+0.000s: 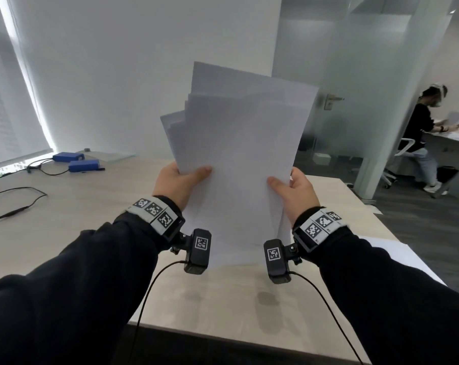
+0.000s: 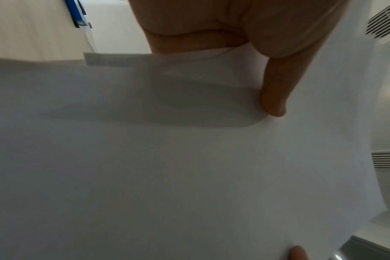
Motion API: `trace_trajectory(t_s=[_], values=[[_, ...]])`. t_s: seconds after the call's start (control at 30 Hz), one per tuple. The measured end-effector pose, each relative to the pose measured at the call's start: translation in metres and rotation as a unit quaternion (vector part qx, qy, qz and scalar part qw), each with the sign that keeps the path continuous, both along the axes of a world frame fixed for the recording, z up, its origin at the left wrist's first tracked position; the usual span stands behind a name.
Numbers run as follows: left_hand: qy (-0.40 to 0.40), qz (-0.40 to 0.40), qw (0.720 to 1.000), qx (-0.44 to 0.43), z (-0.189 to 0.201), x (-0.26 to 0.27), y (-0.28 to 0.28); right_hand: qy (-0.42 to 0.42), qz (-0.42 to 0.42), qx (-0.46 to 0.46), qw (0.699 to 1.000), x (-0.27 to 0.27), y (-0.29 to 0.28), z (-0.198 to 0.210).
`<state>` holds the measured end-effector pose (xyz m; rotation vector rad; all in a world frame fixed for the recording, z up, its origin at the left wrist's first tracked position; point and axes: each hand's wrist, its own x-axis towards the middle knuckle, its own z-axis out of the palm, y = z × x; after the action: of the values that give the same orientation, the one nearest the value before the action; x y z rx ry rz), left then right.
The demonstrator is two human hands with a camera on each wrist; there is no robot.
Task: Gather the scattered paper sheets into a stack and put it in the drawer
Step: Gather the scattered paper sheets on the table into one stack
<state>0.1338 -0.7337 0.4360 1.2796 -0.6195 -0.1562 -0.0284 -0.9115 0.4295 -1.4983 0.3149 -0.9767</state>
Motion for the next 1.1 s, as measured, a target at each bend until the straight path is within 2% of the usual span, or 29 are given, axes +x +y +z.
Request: trace_trajectory(t_s=[0.27, 0.33, 0.47, 0.53, 0.63, 0.77, 0.93, 1.1], values=[[0.010, -0.019, 0.997, 0.069, -0.041, -0.002, 0.000, 0.058, -0.025, -0.001, 0.998, -0.006, -0.001, -0.036], [0.006, -0.010, 0.998, 0.064, -0.035, -0.002, -0.003, 0.066, -0.047, -0.018, 0.997, -0.003, -0.001, -0.030], [-0.014, -0.013, 1.000, 0.024, -0.008, 0.003, -0.006, 0.026, -0.061, -0.023, 0.998, 0.003, -0.005, -0.004], [-0.029, -0.005, 0.999, 0.037, -0.010, 0.009, -0.006, 0.018, -0.060, -0.034, 0.997, 0.003, -0.006, 0.000], [-0.014, 0.017, 0.997, 0.071, -0.029, 0.012, -0.004, 0.038, -0.037, -0.023, 0.998, 0.001, -0.007, -0.015], [0.017, 0.017, 0.999, 0.035, -0.037, 0.007, -0.003, 0.076, -0.027, -0.010, 0.997, -0.001, -0.007, -0.039], [-0.004, -0.023, 0.999, 0.024, -0.026, 0.005, -0.006, 0.086, -0.044, -0.019, 0.995, 0.003, -0.010, -0.036], [0.004, -0.010, 0.999, 0.034, -0.028, 0.004, -0.005, 0.072, -0.053, -0.015, 0.996, 0.004, -0.006, -0.030]])
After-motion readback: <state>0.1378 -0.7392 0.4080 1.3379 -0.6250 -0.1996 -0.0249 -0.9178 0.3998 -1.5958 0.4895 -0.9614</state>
